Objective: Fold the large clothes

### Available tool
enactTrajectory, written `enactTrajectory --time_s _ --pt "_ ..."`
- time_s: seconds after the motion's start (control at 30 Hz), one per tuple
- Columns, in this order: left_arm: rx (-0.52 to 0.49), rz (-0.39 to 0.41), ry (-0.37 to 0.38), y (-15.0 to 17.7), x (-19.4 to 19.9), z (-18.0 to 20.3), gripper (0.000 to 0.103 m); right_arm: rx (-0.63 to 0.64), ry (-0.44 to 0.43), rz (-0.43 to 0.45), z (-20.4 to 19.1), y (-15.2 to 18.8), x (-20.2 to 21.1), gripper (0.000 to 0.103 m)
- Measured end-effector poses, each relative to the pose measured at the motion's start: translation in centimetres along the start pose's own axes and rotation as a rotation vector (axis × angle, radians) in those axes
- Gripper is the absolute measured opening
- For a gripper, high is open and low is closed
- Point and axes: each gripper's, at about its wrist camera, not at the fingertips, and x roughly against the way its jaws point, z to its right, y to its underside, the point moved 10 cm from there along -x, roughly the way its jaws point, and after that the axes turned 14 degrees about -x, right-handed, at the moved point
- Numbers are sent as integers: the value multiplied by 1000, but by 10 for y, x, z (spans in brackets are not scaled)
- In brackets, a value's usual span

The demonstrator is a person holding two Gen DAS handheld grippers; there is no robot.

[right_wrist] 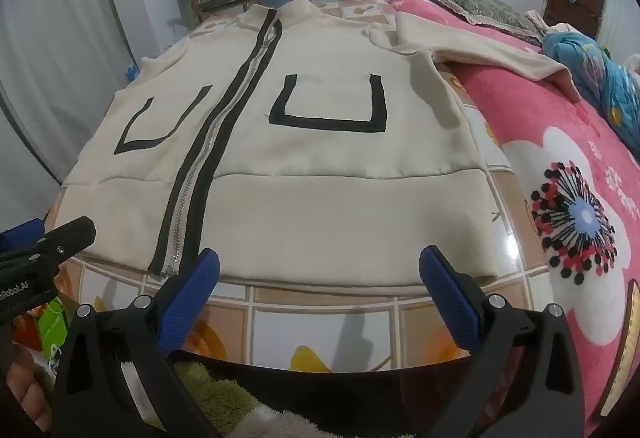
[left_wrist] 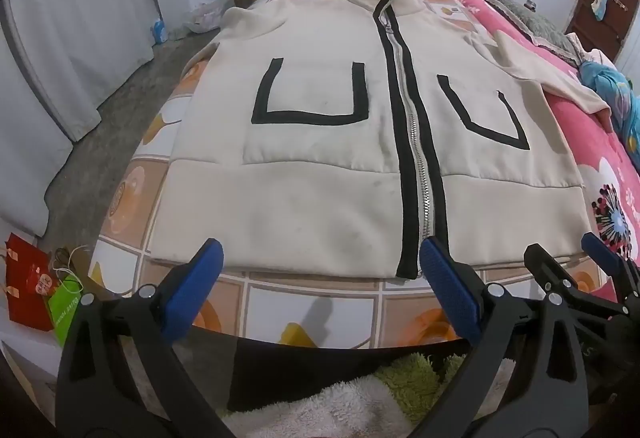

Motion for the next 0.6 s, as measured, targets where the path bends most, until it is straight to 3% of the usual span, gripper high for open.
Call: enactTrajectory --time_s 0.6 --pt "4 -1 5 4 -2 -4 95 7 6 0 -2 -1 0 97"
